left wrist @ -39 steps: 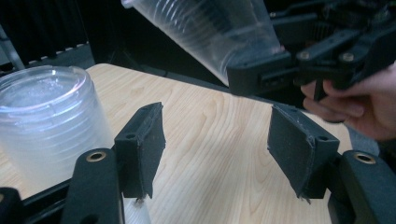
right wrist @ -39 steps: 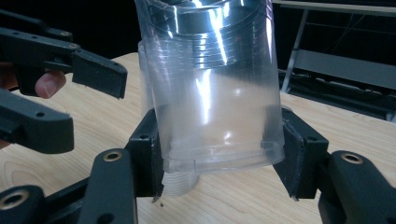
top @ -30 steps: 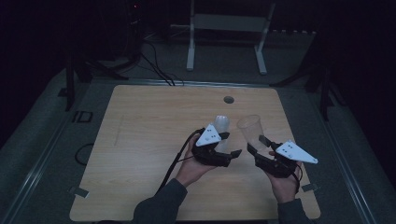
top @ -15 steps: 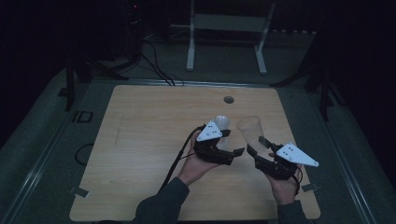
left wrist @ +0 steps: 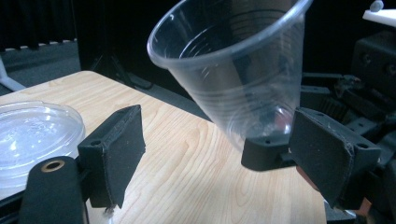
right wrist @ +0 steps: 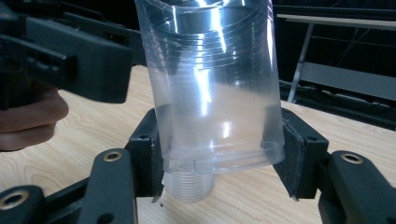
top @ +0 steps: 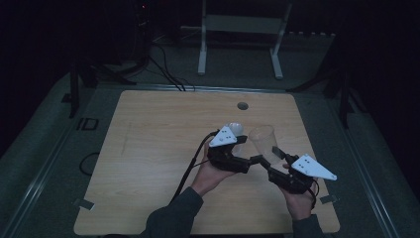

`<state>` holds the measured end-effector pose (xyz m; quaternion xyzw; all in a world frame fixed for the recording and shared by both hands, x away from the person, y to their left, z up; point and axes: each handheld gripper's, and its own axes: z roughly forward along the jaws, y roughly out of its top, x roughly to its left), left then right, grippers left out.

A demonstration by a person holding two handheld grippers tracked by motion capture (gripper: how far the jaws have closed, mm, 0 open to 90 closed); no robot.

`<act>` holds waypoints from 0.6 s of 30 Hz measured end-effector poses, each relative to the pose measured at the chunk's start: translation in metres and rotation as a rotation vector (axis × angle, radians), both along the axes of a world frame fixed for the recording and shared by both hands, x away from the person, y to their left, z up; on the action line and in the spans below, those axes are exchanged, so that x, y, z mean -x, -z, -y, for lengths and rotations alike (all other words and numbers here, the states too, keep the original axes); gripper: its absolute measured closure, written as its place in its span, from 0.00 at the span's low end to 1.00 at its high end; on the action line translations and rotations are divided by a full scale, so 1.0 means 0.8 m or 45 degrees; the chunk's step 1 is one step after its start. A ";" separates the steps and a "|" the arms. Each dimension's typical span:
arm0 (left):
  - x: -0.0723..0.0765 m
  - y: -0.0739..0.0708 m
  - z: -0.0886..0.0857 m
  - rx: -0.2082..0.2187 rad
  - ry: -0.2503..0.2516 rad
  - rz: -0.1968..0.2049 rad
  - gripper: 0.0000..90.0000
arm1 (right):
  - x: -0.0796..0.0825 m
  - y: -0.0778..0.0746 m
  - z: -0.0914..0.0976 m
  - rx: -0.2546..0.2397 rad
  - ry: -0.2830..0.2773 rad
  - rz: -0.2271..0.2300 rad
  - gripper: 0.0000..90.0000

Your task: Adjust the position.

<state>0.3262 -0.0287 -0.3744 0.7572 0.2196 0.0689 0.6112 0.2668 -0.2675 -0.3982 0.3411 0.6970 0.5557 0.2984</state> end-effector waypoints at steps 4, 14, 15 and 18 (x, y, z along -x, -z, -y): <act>-0.001 -0.002 0.002 0.008 0.004 -0.003 0.20 | 0.001 0.001 -0.002 0.000 -0.010 0.002 0.47; -0.003 -0.003 0.008 0.038 0.023 -0.026 0.19 | 0.001 0.004 -0.005 0.003 -0.012 0.002 0.47; -0.003 -0.004 0.009 0.048 0.027 -0.028 0.19 | 0.002 0.004 -0.005 0.005 -0.014 0.004 0.47; -0.003 -0.004 0.009 0.063 0.034 -0.036 0.19 | 0.001 0.004 -0.006 0.004 -0.015 0.007 0.47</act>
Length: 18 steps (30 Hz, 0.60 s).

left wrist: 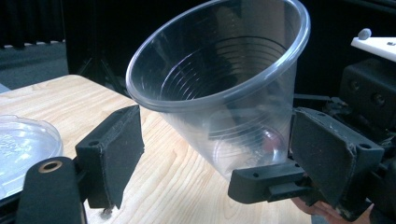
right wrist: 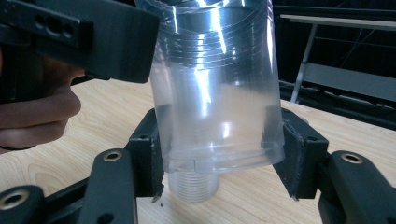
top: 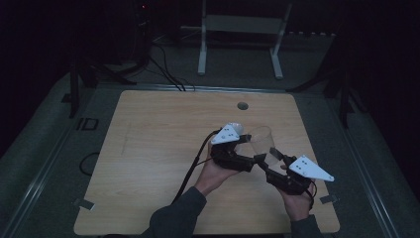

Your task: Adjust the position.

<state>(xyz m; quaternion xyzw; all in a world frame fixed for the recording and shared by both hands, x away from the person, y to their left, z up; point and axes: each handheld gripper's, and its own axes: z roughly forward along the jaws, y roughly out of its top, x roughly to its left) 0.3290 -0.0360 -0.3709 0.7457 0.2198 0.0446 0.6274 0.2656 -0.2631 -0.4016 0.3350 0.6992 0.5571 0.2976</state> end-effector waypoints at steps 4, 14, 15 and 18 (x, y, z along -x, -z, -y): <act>-0.001 -0.001 0.002 0.021 0.004 -0.014 0.19 | 0.000 0.001 -0.001 -0.001 -0.001 -0.002 0.47; -0.007 0.002 0.011 0.044 0.018 -0.052 0.19 | -0.001 0.004 -0.005 0.008 -0.014 -0.009 0.47; -0.007 0.002 0.012 0.048 0.017 -0.054 0.19 | -0.001 0.005 -0.005 0.010 -0.017 -0.009 0.47; -0.008 0.002 0.012 0.068 0.011 -0.065 0.19 | -0.001 0.006 -0.006 0.015 -0.023 -0.012 0.47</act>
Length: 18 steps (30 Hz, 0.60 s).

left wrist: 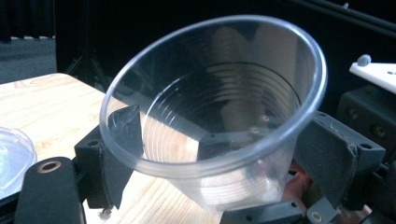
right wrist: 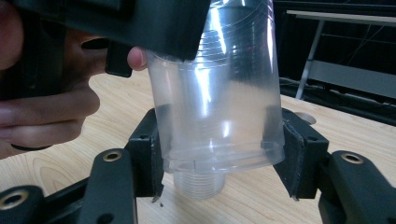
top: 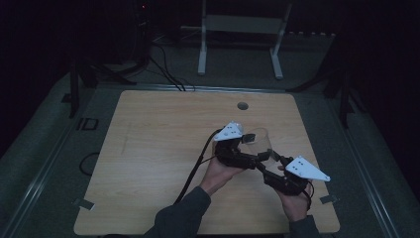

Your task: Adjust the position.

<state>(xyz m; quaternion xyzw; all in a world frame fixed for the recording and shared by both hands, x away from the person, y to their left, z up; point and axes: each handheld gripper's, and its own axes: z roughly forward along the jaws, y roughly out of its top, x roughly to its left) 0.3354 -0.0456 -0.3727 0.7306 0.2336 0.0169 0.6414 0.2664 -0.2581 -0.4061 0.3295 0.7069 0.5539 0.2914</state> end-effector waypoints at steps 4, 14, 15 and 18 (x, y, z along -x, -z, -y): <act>-0.002 -0.001 -0.003 0.036 -0.008 -0.015 0.24 | 0.000 0.000 0.000 0.004 -0.009 -0.005 0.47; 0.001 0.000 -0.002 0.048 -0.003 -0.007 0.32 | -0.002 0.000 0.000 0.014 -0.017 -0.010 0.46; 0.001 0.000 -0.002 0.044 -0.004 -0.002 0.32 | -0.002 0.000 0.000 0.016 -0.020 -0.011 0.45; 0.002 -0.001 -0.004 0.043 -0.012 0.012 0.33 | -0.003 -0.002 -0.001 0.042 -0.032 -0.021 0.42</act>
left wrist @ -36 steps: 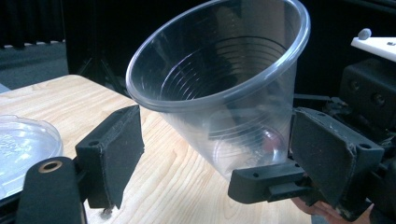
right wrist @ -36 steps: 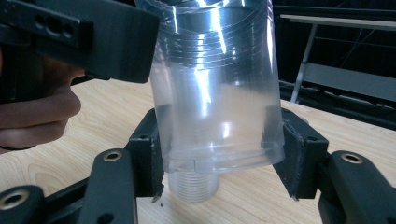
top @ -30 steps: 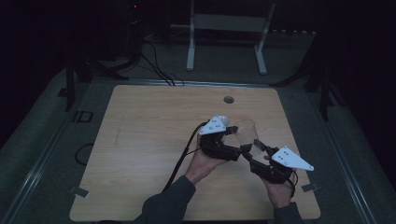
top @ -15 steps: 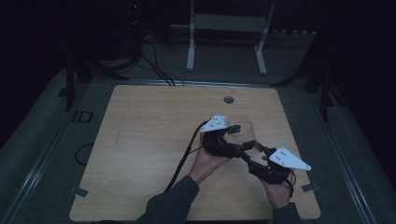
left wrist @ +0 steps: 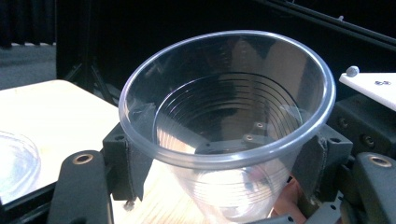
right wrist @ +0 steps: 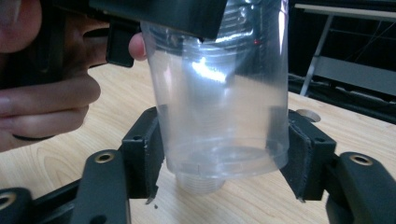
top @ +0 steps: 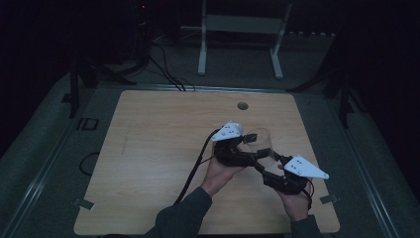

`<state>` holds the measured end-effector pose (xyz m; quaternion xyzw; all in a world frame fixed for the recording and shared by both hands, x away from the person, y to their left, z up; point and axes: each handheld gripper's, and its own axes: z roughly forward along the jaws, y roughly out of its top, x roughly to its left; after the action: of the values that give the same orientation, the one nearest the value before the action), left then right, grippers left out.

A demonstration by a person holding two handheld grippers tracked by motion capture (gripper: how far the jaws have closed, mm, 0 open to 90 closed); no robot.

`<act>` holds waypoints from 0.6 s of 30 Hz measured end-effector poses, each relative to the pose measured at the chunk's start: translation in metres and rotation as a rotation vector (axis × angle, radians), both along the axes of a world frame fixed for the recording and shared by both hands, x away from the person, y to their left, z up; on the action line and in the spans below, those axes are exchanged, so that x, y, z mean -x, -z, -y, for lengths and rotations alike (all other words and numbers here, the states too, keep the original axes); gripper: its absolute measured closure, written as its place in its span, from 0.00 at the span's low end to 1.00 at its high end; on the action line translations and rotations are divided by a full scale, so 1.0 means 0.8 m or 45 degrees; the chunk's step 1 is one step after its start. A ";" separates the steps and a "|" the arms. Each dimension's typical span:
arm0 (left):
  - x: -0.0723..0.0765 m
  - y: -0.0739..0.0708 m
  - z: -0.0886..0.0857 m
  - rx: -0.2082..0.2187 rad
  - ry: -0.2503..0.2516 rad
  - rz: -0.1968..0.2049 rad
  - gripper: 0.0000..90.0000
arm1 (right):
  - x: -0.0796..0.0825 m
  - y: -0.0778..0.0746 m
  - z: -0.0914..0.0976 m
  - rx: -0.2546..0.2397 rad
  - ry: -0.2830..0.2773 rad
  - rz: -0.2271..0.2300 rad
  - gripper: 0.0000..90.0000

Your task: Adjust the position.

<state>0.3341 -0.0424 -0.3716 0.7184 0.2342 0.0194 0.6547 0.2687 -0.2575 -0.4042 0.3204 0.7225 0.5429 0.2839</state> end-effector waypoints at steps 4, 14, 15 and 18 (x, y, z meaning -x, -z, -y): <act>0.000 -0.002 -0.003 -0.011 -0.014 0.016 0.34 | -0.002 -0.002 0.001 0.030 -0.015 -0.038 0.35; 0.002 -0.001 -0.004 -0.125 -0.027 0.061 0.34 | -0.009 -0.015 0.007 0.100 -0.107 -0.129 0.32; 0.003 -0.001 -0.003 -0.151 -0.032 0.069 0.34 | -0.010 -0.016 0.007 0.111 -0.116 -0.138 0.32; 0.004 0.000 -0.002 -0.180 -0.032 0.078 0.34 | -0.013 -0.017 0.005 0.154 -0.145 -0.165 0.32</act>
<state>0.3311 -0.0408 -0.3714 0.7589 0.2210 0.0661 0.6090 0.2791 -0.2614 -0.3902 0.2957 0.7879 0.4914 0.2241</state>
